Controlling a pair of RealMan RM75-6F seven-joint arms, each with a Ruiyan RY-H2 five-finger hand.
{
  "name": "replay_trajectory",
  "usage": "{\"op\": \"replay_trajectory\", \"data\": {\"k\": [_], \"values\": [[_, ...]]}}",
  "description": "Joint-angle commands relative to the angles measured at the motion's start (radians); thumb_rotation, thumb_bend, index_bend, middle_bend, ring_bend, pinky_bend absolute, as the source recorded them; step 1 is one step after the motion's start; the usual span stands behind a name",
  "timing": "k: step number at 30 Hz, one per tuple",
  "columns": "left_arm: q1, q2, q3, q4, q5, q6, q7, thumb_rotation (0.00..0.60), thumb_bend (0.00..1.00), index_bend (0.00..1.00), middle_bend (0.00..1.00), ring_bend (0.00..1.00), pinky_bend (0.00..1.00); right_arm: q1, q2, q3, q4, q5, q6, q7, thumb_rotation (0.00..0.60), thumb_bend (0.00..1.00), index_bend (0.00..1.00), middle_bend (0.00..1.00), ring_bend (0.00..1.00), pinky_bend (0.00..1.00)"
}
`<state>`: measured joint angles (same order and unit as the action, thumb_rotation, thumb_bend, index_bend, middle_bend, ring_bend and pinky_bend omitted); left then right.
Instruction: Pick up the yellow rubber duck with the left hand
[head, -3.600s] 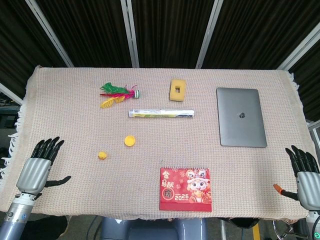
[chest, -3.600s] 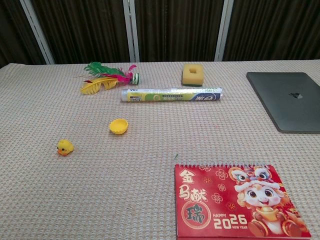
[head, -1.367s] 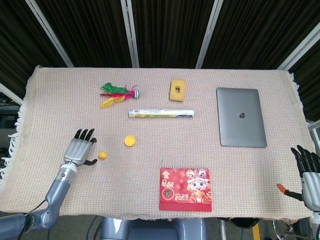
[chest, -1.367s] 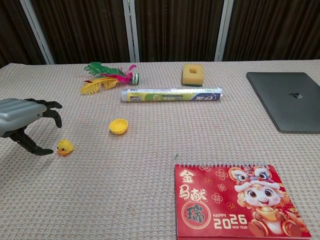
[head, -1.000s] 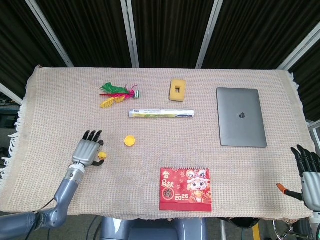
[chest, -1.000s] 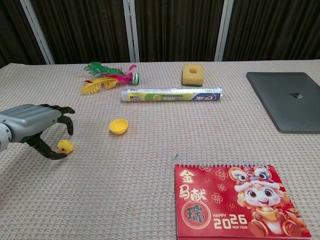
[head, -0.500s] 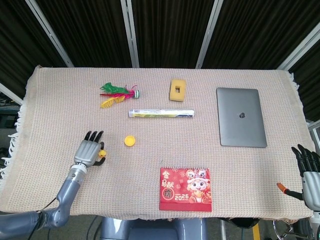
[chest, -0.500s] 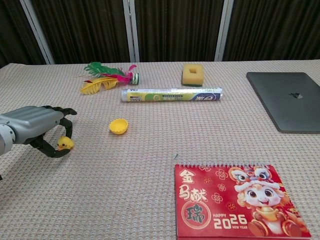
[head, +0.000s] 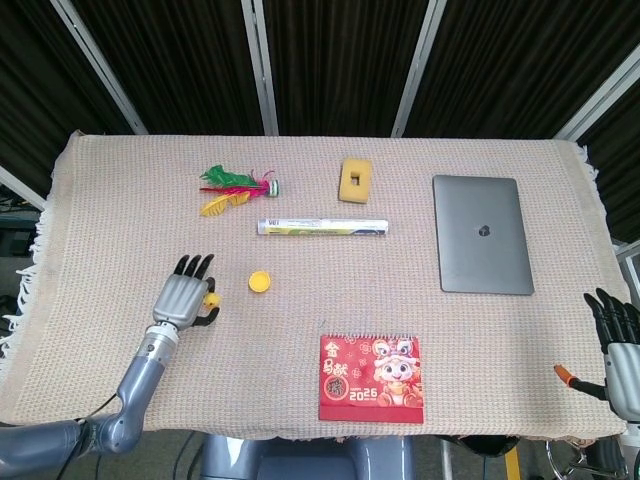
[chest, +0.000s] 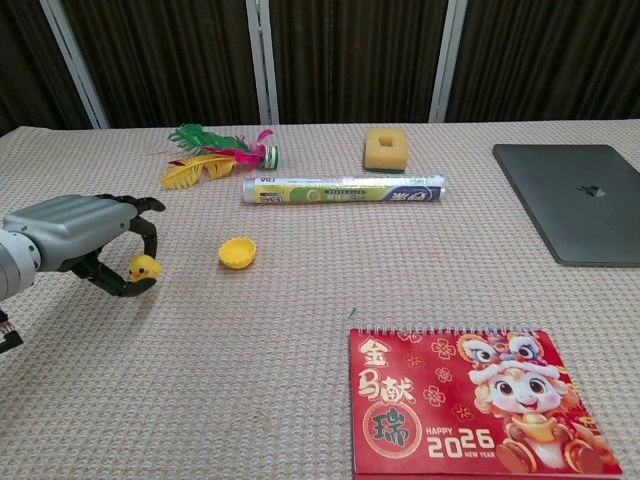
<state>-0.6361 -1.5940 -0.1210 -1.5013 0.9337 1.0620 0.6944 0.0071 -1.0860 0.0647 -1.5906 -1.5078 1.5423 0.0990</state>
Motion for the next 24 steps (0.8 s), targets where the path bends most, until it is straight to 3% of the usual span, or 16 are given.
{"op": "replay_trajectory", "data": {"k": [1, 12, 24], "values": [[-0.021, 0.002, -0.025, -0.004, 0.003, -0.001, -0.001, 0.472, 0.46, 0.47, 0.0, 0.0, 0.0, 0.001, -0.001, 0.0, -0.001, 0.0, -0.002, 0.0, 0.6, 0.0, 0.04, 0.0, 0.0, 0.0], [-0.164, -0.093, -0.107, 0.094, -0.055, -0.066, 0.075, 0.472, 0.46, 0.46, 0.0, 0.0, 0.0, 0.007, 0.001, -0.001, -0.003, -0.003, -0.013, 0.018, 0.6, 0.0, 0.04, 0.0, 0.0, 0.0], [-0.225, -0.19, -0.098, 0.179, -0.105, -0.077, 0.117, 0.476, 0.46, 0.46, 0.0, 0.0, 0.0, 0.01, 0.003, 0.002, -0.002, -0.007, -0.011, 0.046, 0.6, 0.0, 0.04, 0.0, 0.0, 0.0]]}}
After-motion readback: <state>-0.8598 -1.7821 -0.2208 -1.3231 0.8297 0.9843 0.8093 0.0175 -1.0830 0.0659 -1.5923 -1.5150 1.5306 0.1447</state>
